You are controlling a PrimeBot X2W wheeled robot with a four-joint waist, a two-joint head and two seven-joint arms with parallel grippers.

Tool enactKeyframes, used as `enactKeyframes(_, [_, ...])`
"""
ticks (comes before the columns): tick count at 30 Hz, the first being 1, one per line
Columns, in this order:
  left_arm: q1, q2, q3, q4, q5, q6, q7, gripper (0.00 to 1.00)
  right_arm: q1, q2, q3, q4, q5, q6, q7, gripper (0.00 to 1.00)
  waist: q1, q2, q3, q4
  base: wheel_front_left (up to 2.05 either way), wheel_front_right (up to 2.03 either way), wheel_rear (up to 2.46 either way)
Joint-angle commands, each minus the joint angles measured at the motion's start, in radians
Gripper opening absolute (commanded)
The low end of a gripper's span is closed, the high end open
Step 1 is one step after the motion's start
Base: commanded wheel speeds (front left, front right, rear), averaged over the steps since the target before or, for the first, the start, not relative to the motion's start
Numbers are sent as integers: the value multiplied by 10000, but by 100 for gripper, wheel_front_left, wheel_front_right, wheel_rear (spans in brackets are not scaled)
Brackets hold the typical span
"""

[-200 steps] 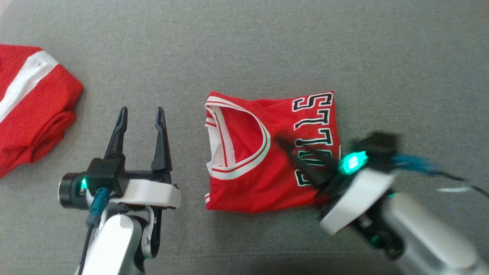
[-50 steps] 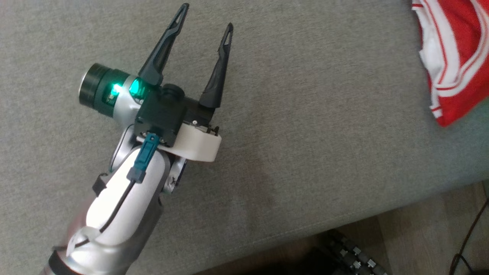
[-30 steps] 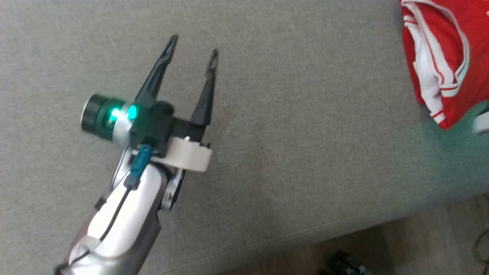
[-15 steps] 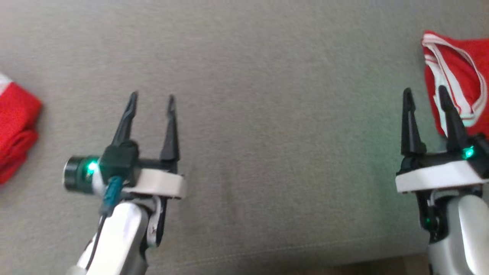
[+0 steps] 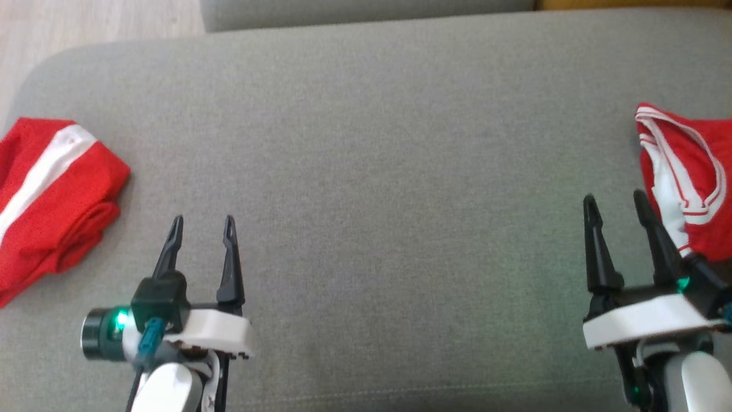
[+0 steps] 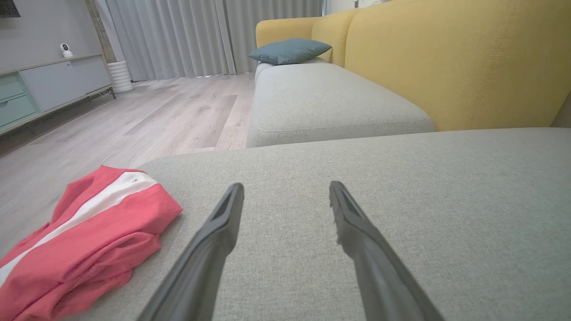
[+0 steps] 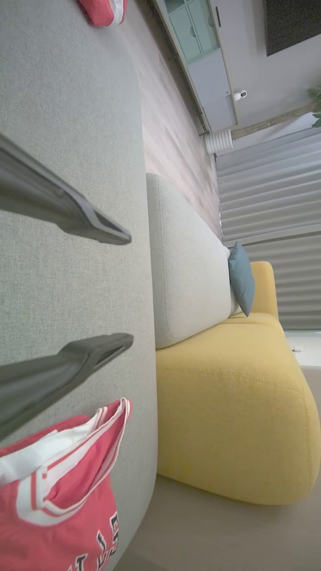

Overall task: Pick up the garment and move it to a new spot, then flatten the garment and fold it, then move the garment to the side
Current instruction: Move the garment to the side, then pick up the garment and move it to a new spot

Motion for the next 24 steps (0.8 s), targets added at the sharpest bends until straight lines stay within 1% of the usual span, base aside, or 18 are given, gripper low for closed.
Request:
enactKeyframes(1, [-210, 215, 439, -237, -57, 8, -118, 100, -20, 48, 204, -474, -13, 37, 59, 100, 0, -1, -224, -20, 0, 0, 0])
enactKeyframes(11, [381, 324, 360, -236, -197, 64, 14, 100, 758, 133, 167, -880, -5, 37, 416, 100, 0, -1, -880, -125, 0, 0, 0])
enactKeyframes(24, [460, 401, 254, -201, -268, 75, 87, 100, 933, 170, 190, -1020, 24, 37, 526, 100, 0, -1, -1044, -115, 0, 0, 0])
